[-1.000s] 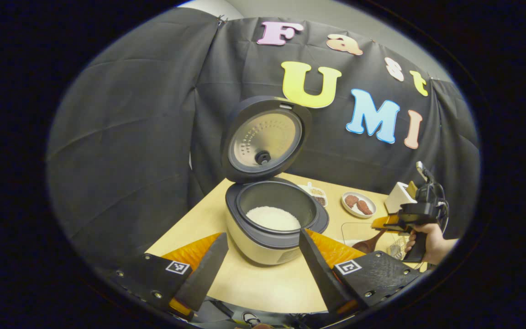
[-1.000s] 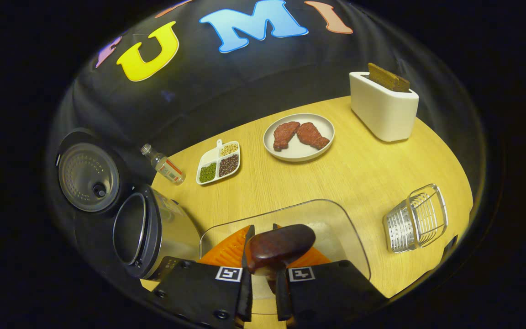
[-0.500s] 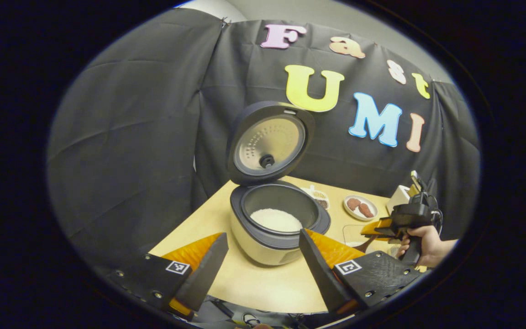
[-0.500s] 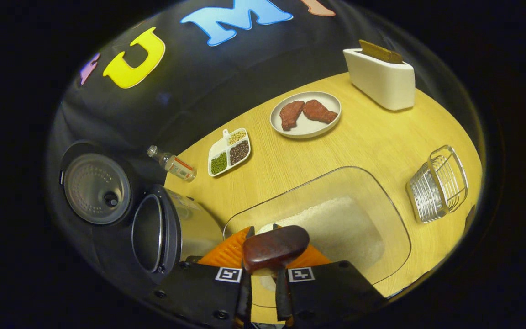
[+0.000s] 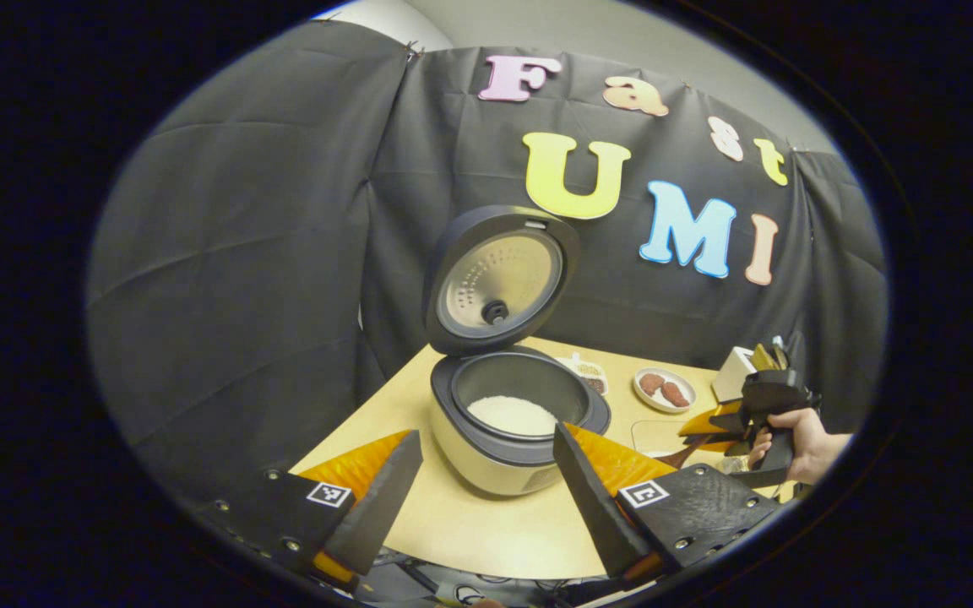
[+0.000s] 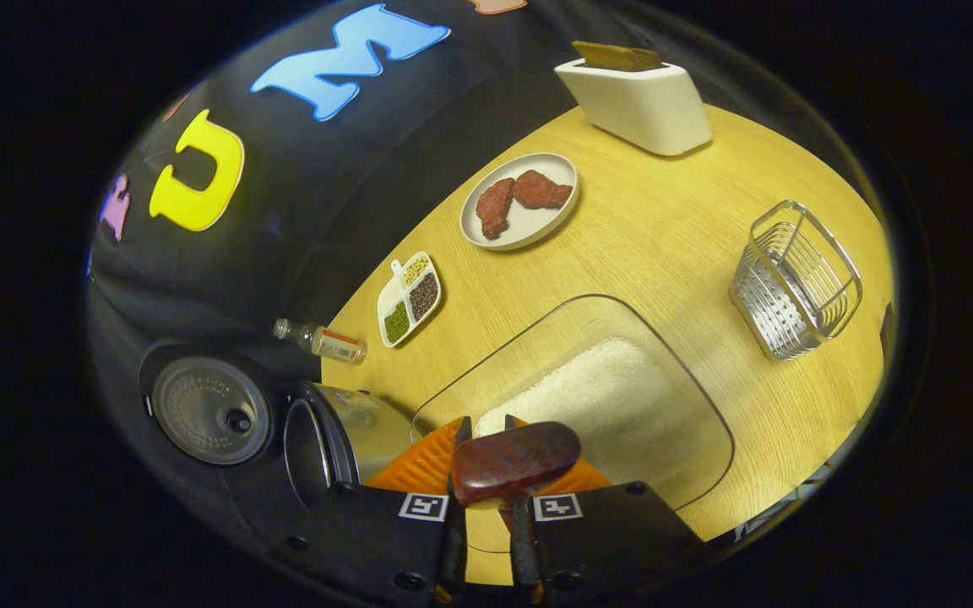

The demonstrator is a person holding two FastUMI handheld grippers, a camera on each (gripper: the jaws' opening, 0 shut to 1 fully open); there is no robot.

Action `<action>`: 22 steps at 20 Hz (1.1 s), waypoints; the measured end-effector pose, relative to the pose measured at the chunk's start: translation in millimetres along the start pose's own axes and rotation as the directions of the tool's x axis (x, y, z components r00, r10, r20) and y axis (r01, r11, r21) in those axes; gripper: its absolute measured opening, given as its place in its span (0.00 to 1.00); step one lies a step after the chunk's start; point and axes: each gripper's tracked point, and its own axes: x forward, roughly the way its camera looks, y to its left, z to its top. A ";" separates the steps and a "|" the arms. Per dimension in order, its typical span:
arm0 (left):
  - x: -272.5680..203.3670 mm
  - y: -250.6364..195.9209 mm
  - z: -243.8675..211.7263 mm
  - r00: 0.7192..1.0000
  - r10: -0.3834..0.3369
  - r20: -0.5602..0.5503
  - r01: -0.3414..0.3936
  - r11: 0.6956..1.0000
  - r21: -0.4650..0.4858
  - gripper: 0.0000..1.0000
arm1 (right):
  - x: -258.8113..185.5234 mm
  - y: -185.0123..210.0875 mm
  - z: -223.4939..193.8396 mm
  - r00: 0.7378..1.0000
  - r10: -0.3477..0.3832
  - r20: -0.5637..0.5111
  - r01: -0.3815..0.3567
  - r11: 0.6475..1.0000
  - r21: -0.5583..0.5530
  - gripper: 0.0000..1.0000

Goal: Close the left gripper, press the button to open the rice cooker; take a wooden spoon from the chopstick holder with the right hand, scoop a spoonful of rice and pour it into the rice cooker, then put the wooden spoon back into the chopstick holder.

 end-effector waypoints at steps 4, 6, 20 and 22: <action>-1.8 12.7 -9.5 1.000 0.000 -0.012 0.000 1.000 0.000 0.98 | -18.9 -12.2 18.2 0.999 -0.007 0.039 0.003 0.993 0.114 0.23; -4.4 22.4 -10.7 1.000 0.012 -0.009 -0.012 1.000 0.001 0.98 | -27.9 -18.7 26.0 0.998 -0.012 0.054 0.003 0.987 0.162 0.22; -5.2 79.1 -1.9 0.998 0.066 0.013 -0.066 0.997 0.046 0.99 | -73.6 17.9 87.8 0.977 0.146 0.157 -0.195 0.909 0.368 0.23; -7.9 81.9 -1.3 0.998 0.068 0.015 -0.069 0.995 0.070 0.99 | -76.7 39.6 90.4 0.970 0.192 0.151 -0.234 0.910 0.344 0.22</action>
